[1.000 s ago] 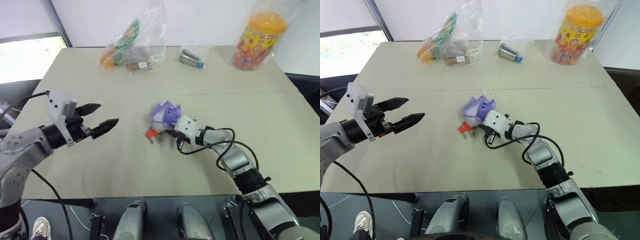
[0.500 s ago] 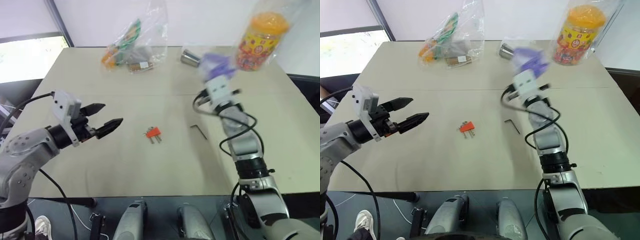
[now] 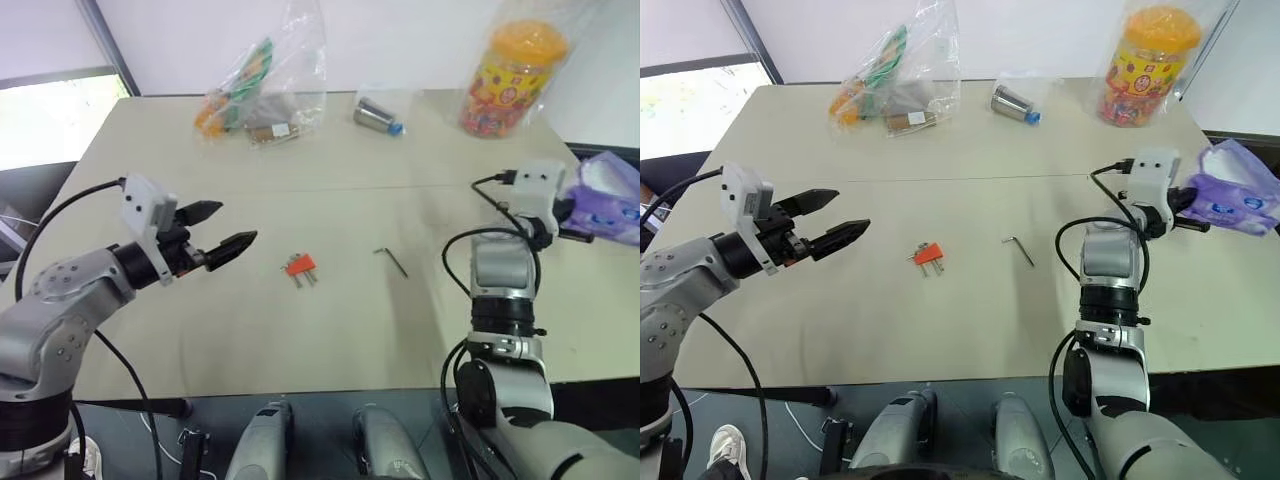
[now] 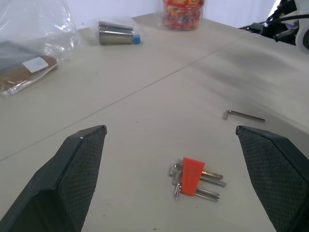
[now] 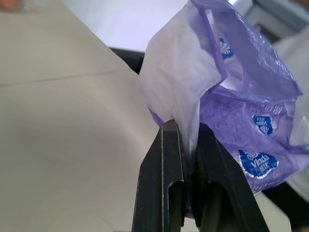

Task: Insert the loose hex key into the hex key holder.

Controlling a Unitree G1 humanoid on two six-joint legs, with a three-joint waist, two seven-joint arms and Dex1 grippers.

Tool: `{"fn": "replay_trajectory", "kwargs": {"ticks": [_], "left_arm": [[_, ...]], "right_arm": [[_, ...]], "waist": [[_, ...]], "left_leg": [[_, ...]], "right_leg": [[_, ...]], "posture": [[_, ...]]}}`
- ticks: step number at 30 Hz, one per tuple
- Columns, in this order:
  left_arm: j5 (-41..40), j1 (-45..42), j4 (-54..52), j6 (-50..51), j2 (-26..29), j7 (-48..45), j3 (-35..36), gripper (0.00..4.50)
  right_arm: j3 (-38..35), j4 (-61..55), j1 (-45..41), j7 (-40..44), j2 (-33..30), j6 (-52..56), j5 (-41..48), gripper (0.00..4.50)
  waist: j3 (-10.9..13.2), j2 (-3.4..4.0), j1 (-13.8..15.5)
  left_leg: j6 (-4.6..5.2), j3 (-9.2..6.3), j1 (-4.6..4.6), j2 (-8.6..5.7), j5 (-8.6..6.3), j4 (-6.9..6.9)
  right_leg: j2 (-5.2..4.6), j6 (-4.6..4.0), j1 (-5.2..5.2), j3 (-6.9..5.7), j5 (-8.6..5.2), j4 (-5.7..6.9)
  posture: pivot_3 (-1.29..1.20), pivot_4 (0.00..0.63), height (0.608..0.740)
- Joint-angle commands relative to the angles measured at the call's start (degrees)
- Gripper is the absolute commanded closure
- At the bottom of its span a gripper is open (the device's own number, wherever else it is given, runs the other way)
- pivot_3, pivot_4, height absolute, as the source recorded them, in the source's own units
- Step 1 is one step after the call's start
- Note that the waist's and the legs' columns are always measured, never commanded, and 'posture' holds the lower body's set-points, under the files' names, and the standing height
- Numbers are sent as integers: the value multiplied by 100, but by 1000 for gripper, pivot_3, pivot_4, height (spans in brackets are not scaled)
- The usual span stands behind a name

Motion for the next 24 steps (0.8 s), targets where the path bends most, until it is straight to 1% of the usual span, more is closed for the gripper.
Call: {"fn": "replay_trajectory", "kwargs": {"ticks": [1,4,12,13,15,16,17,18,19,20,21,22,24], "left_arm": [[23,-108,-43,-133,-22,2,47,0],[39,-134,-40,-136,-35,4,24,0],[98,-244,13,-160,-51,-26,-37,0],[101,-251,12,-159,-53,-26,-40,0],[108,-266,12,-160,-62,-23,-50,0],[111,-268,8,-161,-68,-19,-53,0],[114,-271,8,-161,-73,-20,-57,0],[115,-271,3,-159,-78,-21,-57,0],[117,-275,4,-154,-83,-24,-57,0],[119,-279,7,-149,-86,-26,-59,0],[115,-279,2,-142,-88,-24,-56,0],[108,-285,3,-137,-87,-21,-56,0],[98,-284,-4,-127,-88,-14,-55,0]], "right_arm": [[-291,101,-445,-171,-108,9,191,4434],[-465,403,-693,-257,-214,-138,363,4434],[-716,1799,-1260,-563,-698,-938,835,4434],[-745,1945,-1317,-586,-742,-1003,909,4128],[-748,2160,-1397,-615,-820,-1135,1007,3379],[-732,2229,-1423,-623,-849,-1177,1042,2923],[-711,2272,-1443,-633,-871,-1213,1072,2328],[-682,2294,-1452,-632,-891,-1243,1096,1906],[-632,2276,-1449,-614,-908,-1254,1104,1385],[-570,2236,-1435,-567,-922,-1265,1104,947],[-446,2101,-1373,-415,-922,-1319,1092,379],[-295,1956,-1304,-214,-916,-1387,1078,42],[10,1460,-1110,301,-826,-1472,1124,42]], "waist": [[0,0,-2],[0,0,-6],[0,0,-26],[0,0,-41],[0,0,-80],[1,0,-100],[1,0,-114],[1,0,-126],[1,0,-127],[1,0,-129],[1,0,-133],[1,0,-141],[1,1,-148]], "left_leg": [[0,1,0,0,0,0],[1,1,0,0,0,0],[1,18,0,0,1,0],[1,19,0,0,1,0],[1,19,0,1,1,0],[2,18,0,1,1,0],[2,18,0,1,1,0],[2,18,0,1,1,0],[2,18,0,2,1,0],[2,17,0,3,1,0],[2,17,0,4,1,0],[2,17,0,5,1,0],[2,17,0,8,1,-1]], "right_leg": [[0,1,0,0,1,0],[2,2,0,-1,1,1],[3,2,3,-2,1,-1],[3,2,4,-2,1,-1],[4,2,4,-2,1,-1],[4,3,4,-2,1,0],[5,3,4,-2,1,0],[6,3,4,-2,1,0],[6,3,4,-2,1,0],[7,3,4,-2,1,0],[10,4,4,-2,1,0],[11,4,4,-2,1,0],[15,4,3,-1,1,0]], "posture": [[0,150,740],[0,150,740],[0,150,740],[0,150,740],[0,150,740],[0,150,740],[0,150,740],[0,150,740],[0,150,740],[0,150,740],[0,150,740],[0,150,740],[0,150,740]]}}
